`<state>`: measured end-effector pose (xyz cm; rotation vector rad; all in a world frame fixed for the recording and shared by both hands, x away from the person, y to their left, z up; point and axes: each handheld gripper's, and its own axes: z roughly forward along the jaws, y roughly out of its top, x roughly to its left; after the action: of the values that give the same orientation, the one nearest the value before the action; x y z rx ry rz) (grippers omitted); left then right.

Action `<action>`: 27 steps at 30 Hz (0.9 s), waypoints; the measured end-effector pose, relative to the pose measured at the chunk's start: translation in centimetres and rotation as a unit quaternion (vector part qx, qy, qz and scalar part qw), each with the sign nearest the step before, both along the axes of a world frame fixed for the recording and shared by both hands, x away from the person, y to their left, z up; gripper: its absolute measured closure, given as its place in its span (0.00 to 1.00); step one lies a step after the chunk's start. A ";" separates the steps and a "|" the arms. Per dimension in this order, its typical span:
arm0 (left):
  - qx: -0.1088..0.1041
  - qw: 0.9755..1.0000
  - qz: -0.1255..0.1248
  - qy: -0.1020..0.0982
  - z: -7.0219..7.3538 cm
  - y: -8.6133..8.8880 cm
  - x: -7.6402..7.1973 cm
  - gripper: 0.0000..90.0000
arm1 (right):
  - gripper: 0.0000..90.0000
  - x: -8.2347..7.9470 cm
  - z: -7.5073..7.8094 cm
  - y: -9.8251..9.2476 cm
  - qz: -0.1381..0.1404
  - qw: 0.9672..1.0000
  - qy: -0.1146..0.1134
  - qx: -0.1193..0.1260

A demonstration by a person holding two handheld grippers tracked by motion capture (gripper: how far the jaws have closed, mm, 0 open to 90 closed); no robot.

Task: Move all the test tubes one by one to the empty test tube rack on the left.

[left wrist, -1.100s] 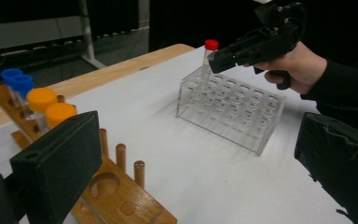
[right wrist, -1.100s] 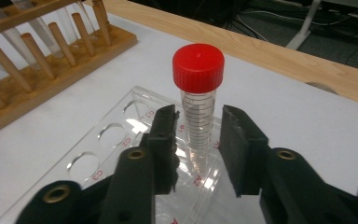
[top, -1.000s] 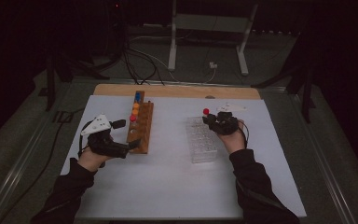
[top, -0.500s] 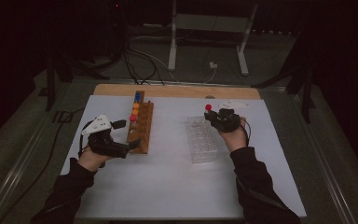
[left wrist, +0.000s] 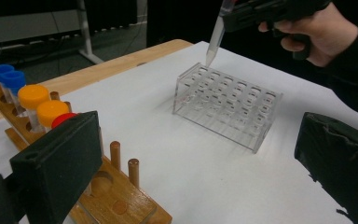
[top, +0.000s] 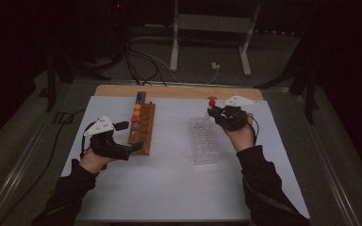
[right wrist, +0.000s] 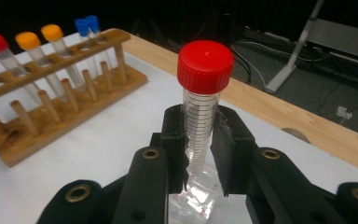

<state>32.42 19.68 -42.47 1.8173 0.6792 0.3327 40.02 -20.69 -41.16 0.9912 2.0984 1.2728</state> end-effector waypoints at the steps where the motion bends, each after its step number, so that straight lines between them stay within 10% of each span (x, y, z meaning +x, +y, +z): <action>1: 0.000 1.000 -0.001 0.000 0.0 0.0 0.0 0.02 | 0.83 -0.1 0.1 0.1 0.003 1.000 -0.001 0.000; 27: -0.004 0.999 -0.045 0.008 0.5 -1.9 -1.0 0.02 | 0.83 -6.2 -0.6 4.4 0.125 0.992 0.018 0.005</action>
<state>31.42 17.76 -41.94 1.8379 0.6066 0.2562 33.79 -16.27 -41.79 0.7787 2.3019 1.3940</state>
